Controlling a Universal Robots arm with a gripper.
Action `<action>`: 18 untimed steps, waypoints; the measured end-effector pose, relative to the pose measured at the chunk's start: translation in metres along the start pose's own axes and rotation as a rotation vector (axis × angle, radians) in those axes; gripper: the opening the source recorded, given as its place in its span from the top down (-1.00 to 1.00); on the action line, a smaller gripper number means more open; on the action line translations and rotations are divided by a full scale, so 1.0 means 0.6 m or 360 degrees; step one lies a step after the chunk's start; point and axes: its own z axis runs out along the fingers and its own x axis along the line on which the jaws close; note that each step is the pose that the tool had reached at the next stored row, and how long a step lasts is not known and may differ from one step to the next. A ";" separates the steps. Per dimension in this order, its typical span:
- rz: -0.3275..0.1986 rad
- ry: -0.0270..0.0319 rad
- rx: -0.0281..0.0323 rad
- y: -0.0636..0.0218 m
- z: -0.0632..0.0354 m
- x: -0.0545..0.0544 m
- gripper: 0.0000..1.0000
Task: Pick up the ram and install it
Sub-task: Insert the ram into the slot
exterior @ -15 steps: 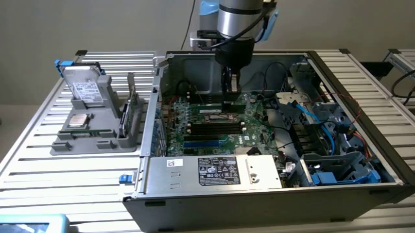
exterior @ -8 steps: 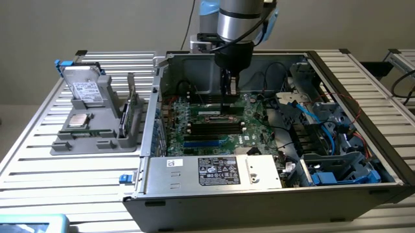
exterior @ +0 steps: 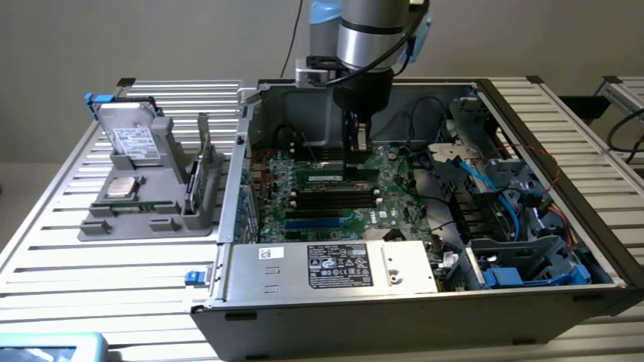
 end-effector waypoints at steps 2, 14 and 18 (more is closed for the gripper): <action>0.0001 0.00061 0.00045 0.000 0.002 0.000 0.75; -0.0005 0.00120 0.00068 -0.001 0.018 -0.002 0.75; -0.0008 0.00120 0.00072 -0.001 0.024 -0.001 0.75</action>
